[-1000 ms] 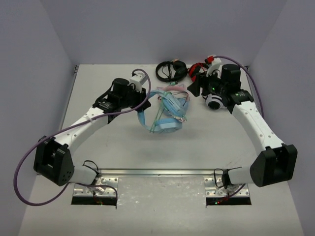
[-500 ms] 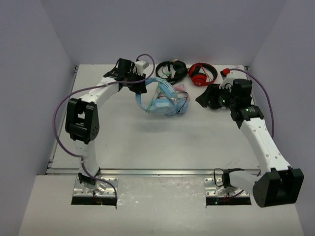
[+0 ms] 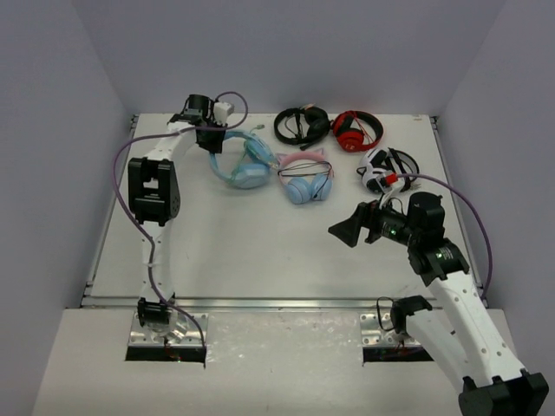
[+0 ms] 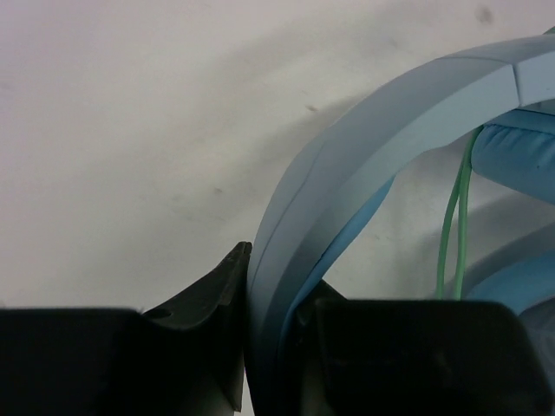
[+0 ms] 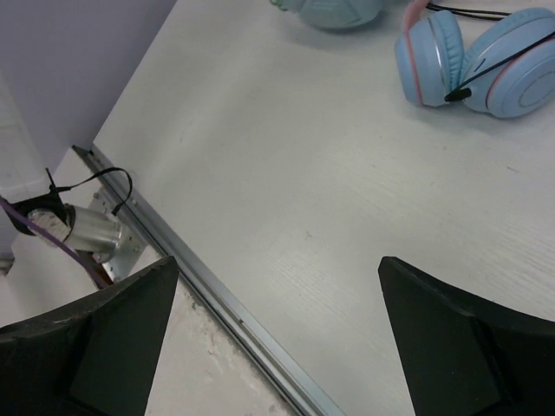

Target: Wrap the headphones

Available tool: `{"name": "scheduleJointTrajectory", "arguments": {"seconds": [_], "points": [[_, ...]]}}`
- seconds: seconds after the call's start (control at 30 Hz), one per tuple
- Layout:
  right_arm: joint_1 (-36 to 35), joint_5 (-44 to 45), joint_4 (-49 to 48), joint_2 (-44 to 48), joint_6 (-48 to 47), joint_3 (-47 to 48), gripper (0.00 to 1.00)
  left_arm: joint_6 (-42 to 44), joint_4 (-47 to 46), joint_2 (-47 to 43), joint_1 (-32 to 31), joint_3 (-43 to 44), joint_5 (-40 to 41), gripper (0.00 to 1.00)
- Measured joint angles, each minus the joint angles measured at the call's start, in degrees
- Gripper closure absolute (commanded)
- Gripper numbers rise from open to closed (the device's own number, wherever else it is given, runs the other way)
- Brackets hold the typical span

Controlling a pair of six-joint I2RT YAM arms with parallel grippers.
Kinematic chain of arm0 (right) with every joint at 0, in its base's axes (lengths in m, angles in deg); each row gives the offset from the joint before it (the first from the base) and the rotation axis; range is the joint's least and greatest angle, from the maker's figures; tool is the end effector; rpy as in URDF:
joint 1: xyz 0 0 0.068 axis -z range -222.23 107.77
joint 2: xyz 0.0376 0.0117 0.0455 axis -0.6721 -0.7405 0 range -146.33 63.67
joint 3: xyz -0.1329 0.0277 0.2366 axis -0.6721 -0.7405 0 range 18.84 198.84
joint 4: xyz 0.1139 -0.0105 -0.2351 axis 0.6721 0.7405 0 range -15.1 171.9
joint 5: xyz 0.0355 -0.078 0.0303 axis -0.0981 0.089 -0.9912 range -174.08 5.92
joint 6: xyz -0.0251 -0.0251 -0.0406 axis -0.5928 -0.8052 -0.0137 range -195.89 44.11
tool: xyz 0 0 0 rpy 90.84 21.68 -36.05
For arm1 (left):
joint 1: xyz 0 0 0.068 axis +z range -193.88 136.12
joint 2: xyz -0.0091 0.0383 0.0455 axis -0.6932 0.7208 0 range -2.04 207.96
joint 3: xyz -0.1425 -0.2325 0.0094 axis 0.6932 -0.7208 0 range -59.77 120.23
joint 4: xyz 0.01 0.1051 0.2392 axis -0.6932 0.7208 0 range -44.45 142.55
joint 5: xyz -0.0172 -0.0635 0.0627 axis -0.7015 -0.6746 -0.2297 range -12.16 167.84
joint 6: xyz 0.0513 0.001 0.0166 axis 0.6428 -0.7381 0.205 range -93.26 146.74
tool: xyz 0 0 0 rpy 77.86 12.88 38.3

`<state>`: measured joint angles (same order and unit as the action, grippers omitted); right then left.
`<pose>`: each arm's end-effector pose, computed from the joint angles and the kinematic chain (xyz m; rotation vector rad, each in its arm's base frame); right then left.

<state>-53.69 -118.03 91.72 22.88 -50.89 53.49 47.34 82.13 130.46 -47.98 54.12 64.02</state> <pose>0.1583 0.0524 0.2790 -0.1654 2.0272 0.9911 0.5098 -0.0450 0.1977 0.6279 2.4234 -0.1876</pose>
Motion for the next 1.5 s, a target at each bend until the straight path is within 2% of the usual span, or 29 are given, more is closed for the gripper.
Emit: {"name": "scheduleJointTrajectory", "arguments": {"seconds": [0.2,0.3,0.4,0.53,0.57,0.7,0.93,1.0,1.23,1.5], "points": [[-0.33,-2.56,-0.33,3.63,0.85,-2.19,0.01,-6.16,-0.72,10.73,2.23,15.06,9.44,0.99],[-0.33,-3.34,-0.28,4.63,1.03,-2.84,0.01,-10.14,-0.74,15.74,2.54,19.61,11.32,0.95],[-0.37,-3.98,-0.42,5.42,1.16,-3.72,0.01,-15.82,-3.04,18.12,3.28,21.64,11.67,0.98],[-0.42,-4.28,-0.48,5.77,1.22,-5.95,0.01,-23.19,-8.11,19.67,4.33,21.81,11.63,0.98],[-0.44,-4.33,-0.33,5.77,1.22,-6.43,0.01,-24.65,-9.57,20.04,4.70,21.90,11.67,0.95],[-0.85,-4.31,0.37,6.56,1.40,-7.93,0.01,-31.21,-15.67,21.53,5.38,22.05,14.99,0.95],[-1.11,-3.19,2.23,11.43,1.53,-8.22,0.01,-35.12,-21.51,25.53,4.76,26.18,19.41,0.77],[-1.11,-2.64,2.78,11.47,1.46,-8.22,0.01,-35.28,-22.29,25.62,4.48,26.18,19.30,0.75],[-1.11,-2.19,3.21,9.40,1.36,-8.24,0.01,-33.75,-23.02,25.75,3.26,26.18,16.94,0.52],[-1.11,-2.25,3.04,9.35,1.42,-8.28,0.01,-33.33,-20.13,22.80,2.89,23.26,17.44,0.47]]}}
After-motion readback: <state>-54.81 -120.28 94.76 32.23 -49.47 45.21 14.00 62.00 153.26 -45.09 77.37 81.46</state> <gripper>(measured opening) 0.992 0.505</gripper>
